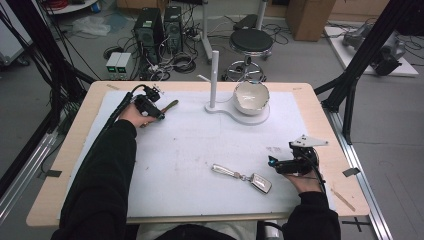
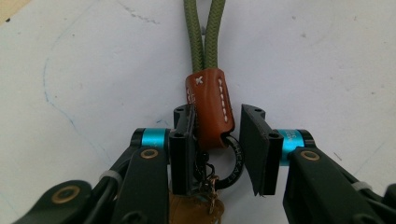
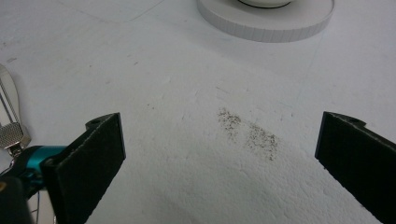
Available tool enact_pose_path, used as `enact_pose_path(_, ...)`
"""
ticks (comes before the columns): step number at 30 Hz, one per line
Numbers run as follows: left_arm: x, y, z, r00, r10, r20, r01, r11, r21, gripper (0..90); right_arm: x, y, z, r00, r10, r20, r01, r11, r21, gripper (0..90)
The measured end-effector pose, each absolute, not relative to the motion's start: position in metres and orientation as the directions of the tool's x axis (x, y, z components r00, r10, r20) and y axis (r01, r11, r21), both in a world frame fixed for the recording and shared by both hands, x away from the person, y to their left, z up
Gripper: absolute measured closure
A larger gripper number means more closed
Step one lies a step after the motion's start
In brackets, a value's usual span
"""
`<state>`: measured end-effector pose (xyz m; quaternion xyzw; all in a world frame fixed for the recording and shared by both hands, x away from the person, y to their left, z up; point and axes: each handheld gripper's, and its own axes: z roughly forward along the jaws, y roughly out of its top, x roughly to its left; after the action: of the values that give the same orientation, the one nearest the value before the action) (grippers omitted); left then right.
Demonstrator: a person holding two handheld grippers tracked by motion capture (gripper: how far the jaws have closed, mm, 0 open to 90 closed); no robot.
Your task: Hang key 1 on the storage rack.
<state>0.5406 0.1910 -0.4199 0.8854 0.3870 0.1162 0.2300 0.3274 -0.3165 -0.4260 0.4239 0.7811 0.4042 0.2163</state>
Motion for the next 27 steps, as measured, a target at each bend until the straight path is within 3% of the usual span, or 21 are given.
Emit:
enact_pose_path(7,0.539,0.193,-0.417,0.675,0.737,0.034,0.629,-0.599,0.496,70.4,0.327,-0.317,-0.426,-0.547,0.837,0.005,0.486,0.313,0.816,0.7)
enact_pose_path(9,0.539,0.194,-0.412,0.674,0.737,0.042,0.624,-0.6,0.501,76.0,0.327,-0.317,-0.426,-0.545,0.838,0.005,0.486,0.311,0.817,0.7)
enact_pose_path(17,0.535,0.197,-0.406,0.683,0.729,0.051,0.623,-0.617,0.481,78.0,0.326,-0.317,-0.425,-0.546,0.838,0.009,0.485,0.307,0.819,0.7)
enact_pose_path(27,0.529,0.2,-0.389,0.677,0.735,0.037,0.616,-0.593,0.519,78.4,0.325,-0.319,-0.424,-0.544,0.839,0.012,0.478,0.299,0.826,0.7)
